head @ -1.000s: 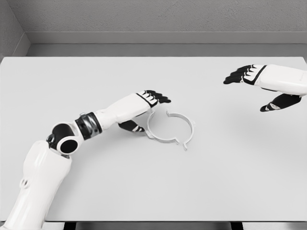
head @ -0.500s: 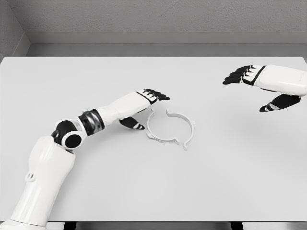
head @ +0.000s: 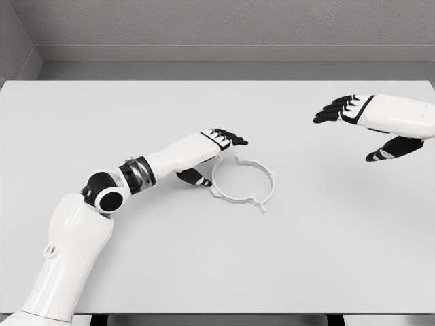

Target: Assemble PVC drainage pipe clamps

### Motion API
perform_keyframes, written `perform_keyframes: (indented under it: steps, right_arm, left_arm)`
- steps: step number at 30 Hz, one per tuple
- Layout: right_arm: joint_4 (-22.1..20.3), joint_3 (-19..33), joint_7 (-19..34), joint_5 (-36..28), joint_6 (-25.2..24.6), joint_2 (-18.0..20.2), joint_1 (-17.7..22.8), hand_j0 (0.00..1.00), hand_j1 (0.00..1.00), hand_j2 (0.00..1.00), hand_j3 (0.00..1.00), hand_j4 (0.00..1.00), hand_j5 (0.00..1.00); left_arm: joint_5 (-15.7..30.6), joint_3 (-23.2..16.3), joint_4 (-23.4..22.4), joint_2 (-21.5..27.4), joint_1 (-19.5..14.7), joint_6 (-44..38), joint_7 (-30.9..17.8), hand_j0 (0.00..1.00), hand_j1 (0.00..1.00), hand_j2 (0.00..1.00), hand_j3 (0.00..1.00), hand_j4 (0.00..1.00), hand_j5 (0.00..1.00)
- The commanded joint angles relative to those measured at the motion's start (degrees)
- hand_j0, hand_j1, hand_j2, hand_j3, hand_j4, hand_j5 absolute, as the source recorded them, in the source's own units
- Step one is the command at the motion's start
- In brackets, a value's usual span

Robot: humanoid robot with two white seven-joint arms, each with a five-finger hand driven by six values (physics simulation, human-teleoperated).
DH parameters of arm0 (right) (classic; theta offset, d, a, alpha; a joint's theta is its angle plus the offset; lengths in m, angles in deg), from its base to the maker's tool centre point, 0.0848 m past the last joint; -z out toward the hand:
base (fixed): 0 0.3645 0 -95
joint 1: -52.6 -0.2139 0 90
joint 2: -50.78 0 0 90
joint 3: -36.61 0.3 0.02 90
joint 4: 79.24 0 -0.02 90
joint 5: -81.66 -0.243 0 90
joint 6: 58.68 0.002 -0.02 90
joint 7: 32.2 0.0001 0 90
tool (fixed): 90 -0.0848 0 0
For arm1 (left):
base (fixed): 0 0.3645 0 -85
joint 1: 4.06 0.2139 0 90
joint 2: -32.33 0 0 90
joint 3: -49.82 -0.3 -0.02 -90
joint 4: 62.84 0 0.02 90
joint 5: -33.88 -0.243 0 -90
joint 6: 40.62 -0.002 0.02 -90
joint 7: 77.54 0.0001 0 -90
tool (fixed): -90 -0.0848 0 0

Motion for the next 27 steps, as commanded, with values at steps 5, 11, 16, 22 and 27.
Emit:
perform_keyframes:
  steps: [5,11,16,22,27]
  right_arm:
    - [0.0,-0.1,0.0,-0.4,-0.2,0.1,0.0,1.00,1.00,1.00,1.00,1.00,1.00]
    - [0.0,-0.1,0.0,-0.4,-0.2,0.1,0.1,1.00,1.00,1.00,1.00,1.00,1.00]
    - [0.0,-0.1,0.0,-0.3,-0.2,0.1,0.0,1.00,1.00,1.00,1.00,1.00,1.00]
    - [0.0,-0.1,0.0,-0.3,-0.2,0.0,0.1,1.00,1.00,1.00,1.00,1.00,1.00]
    - [0.0,0.0,0.0,-0.3,-0.2,0.1,0.2,1.00,1.00,1.00,1.00,1.00,1.00]
  left_arm:
    - [0.3,-0.1,0.4,-0.1,0.0,-0.1,0.0,1.00,1.00,1.00,1.00,1.00,1.00]
    - [0.3,-0.5,0.3,-1.2,0.0,-0.1,0.0,1.00,1.00,1.00,1.00,1.00,1.00]
    - [-0.4,-0.6,0.3,-1.3,-0.3,-0.1,0.0,1.00,1.00,1.00,1.00,1.00,1.00]
    - [-0.1,0.6,0.3,-0.6,-0.5,-0.1,0.0,1.00,1.00,1.00,1.00,1.00,1.00]
    - [0.1,2.5,1.0,2.1,-2.5,-0.1,0.0,1.00,1.00,1.00,1.00,1.00,1.00]
